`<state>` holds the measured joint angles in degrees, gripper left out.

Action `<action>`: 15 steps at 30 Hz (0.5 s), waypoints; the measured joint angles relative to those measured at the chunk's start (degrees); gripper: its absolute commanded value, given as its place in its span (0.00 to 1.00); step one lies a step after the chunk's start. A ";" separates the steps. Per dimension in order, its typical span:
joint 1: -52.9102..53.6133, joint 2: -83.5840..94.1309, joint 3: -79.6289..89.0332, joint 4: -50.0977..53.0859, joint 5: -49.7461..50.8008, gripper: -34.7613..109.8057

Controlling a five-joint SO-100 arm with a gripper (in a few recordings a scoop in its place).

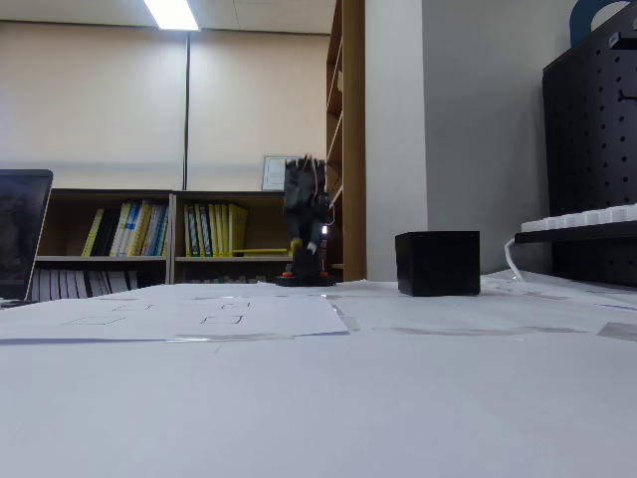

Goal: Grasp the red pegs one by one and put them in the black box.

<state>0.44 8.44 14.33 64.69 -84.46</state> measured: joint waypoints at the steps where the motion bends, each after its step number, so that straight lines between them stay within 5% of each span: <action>1: -0.09 -2.02 -1.58 0.53 -0.18 0.24; 15: -0.26 -13.01 -12.22 5.01 -0.97 0.24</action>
<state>0.18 -4.57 2.11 69.70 -85.43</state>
